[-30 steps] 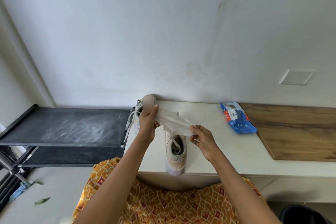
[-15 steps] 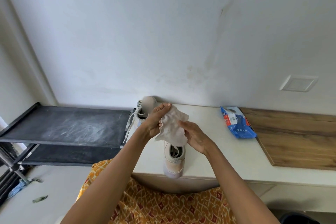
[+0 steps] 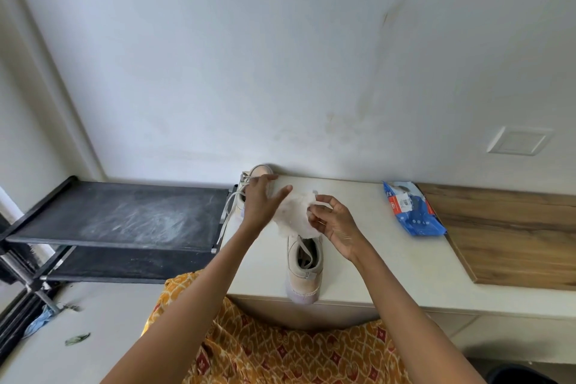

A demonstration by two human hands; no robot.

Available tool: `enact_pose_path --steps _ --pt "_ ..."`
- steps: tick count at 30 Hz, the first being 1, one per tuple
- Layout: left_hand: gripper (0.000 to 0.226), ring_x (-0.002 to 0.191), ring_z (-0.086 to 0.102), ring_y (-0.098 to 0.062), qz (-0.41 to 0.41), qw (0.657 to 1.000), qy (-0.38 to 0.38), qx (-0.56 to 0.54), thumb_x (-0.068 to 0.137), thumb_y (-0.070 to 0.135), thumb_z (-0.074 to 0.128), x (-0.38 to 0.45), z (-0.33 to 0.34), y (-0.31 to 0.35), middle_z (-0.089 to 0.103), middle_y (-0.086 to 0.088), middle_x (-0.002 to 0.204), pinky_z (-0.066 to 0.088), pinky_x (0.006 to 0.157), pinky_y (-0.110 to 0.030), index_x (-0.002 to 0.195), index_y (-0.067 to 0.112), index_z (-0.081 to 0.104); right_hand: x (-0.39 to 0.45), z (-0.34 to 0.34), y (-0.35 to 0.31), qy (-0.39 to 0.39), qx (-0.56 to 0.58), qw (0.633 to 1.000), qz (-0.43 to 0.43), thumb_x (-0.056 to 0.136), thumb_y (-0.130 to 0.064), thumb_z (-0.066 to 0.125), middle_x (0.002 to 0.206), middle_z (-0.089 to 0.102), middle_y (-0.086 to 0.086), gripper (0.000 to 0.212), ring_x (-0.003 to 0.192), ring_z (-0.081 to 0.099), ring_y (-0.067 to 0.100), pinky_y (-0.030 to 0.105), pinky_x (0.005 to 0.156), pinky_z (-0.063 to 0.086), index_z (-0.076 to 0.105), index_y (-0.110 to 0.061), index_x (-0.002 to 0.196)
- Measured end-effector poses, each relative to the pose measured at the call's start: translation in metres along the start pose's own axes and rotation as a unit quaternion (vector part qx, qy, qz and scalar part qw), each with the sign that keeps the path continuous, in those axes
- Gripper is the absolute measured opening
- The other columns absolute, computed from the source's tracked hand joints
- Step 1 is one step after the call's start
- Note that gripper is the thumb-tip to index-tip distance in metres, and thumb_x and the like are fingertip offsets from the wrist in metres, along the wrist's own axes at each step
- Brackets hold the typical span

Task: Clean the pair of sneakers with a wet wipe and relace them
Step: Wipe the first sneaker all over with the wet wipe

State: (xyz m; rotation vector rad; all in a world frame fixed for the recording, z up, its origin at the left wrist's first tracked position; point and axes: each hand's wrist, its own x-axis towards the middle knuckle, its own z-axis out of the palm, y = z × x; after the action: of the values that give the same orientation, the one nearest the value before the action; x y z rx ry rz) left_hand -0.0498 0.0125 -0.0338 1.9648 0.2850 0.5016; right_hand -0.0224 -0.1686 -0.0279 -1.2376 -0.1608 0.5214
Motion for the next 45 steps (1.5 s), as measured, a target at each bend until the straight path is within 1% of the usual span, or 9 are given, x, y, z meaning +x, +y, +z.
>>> enact_pose_path --steps 5,13,16,21,25,30,33,38,45 --pt "0.043 0.094 0.059 -0.010 0.040 0.975 -0.218 0.029 0.084 0.032 0.067 -0.004 -0.002 0.011 0.062 0.005 0.103 0.050 0.083 -0.024 0.122 0.016 0.055 0.001 0.003 -0.005 0.018 -0.027 0.999 -0.005 0.087 0.005 0.047 0.081 0.056 0.001 0.024 0.064 0.054 0.009 0.021 0.057 0.043 0.056 -0.016 0.096" --pt "0.053 0.112 0.051 -0.009 0.070 0.965 -0.246 0.064 0.076 0.039 0.074 -0.007 0.013 0.006 0.056 0.002 0.121 0.038 0.096 -0.025 0.123 0.019 0.058 0.005 0.002 -0.012 0.001 -0.019 1.000 0.014 0.065 -0.015 0.049 0.079 0.057 0.005 0.020 0.073 0.057 0.021 0.030 0.062 0.045 0.058 -0.018 0.082" --pt "0.055 0.083 0.058 -0.012 0.025 0.952 -0.302 0.040 0.068 0.051 0.072 -0.011 0.019 0.016 0.064 0.002 0.093 0.045 0.075 -0.028 0.105 0.011 0.062 0.009 0.005 -0.019 0.012 -0.061 0.998 -0.003 0.066 -0.017 0.052 0.077 0.057 -0.002 0.023 0.071 0.053 0.017 0.028 0.059 0.039 0.058 -0.019 0.088" --pt "0.014 0.062 0.056 -0.018 -0.078 0.963 -0.225 -0.126 0.089 0.013 0.056 -0.016 0.029 0.016 0.060 -0.008 0.073 0.044 0.056 -0.026 0.083 0.001 0.062 0.016 0.009 -0.026 0.099 -0.148 0.982 -0.057 0.085 -0.008 0.054 0.083 0.057 -0.001 0.014 0.076 0.054 0.014 0.027 0.067 0.046 0.058 -0.020 0.090" --pt "0.024 0.063 0.055 -0.020 -0.170 0.964 -0.123 -0.163 0.092 0.000 0.044 -0.012 0.029 0.014 0.058 -0.008 0.069 0.042 0.053 -0.024 0.075 0.005 0.059 0.004 0.005 -0.016 0.291 -0.206 0.909 -0.217 0.086 -0.007 0.056 0.082 0.061 -0.007 0.022 0.078 0.057 0.007 0.028 0.075 0.048 0.057 -0.028 0.077" --pt "0.021 0.059 0.054 -0.021 -0.235 0.954 -0.075 -0.168 0.090 0.002 0.045 -0.009 0.037 0.015 0.056 -0.008 0.064 0.037 0.042 -0.019 0.074 0.006 0.057 -0.019 0.023 0.017 0.167 -0.362 0.829 -0.392 0.083 0.006 0.055 0.088 0.066 -0.001 0.026 0.085 0.060 0.003 0.015 0.078 0.047 0.069 -0.015 0.088" --pt "0.020 0.054 0.050 -0.018 -0.243 0.940 -0.111 -0.212 0.091 0.006 0.049 -0.013 0.040 0.020 0.052 -0.007 0.062 0.036 0.042 -0.018 0.072 0.006 0.056 -0.013 0.028 0.033 0.102 -0.401 0.851 -0.322 0.092 -0.003 0.048 0.112 0.065 -0.002 0.030 0.105 0.058 0.007 0.018 0.092 0.045 0.065 -0.016 0.113" --pt "0.026 0.063 0.060 -0.022 -0.233 0.903 -0.192 -0.306 0.093 -0.007 0.038 -0.014 0.027 0.031 0.062 -0.013 0.076 0.053 0.056 -0.028 0.088 0.000 0.062 0.004 0.018 0.037 0.130 -0.409 0.876 -0.219 0.099 -0.028 0.044 0.127 0.058 0.000 0.033 0.121 0.048 0.014 0.030 0.101 0.041 0.055 -0.018 0.128" --pt "0.019 0.062 0.064 -0.020 -0.267 0.875 -0.187 -0.359 0.094 0.020 0.055 -0.013 0.026 0.027 0.065 -0.010 0.078 0.055 0.057 -0.027 0.094 0.002 0.063 -0.002 0.011 0.030 0.095 -0.358 0.913 -0.171 0.100 -0.018 0.042 0.132 0.055 -0.002 0.036 0.120 0.051 0.010 0.021 0.097 0.040 0.049 -0.019 0.134"
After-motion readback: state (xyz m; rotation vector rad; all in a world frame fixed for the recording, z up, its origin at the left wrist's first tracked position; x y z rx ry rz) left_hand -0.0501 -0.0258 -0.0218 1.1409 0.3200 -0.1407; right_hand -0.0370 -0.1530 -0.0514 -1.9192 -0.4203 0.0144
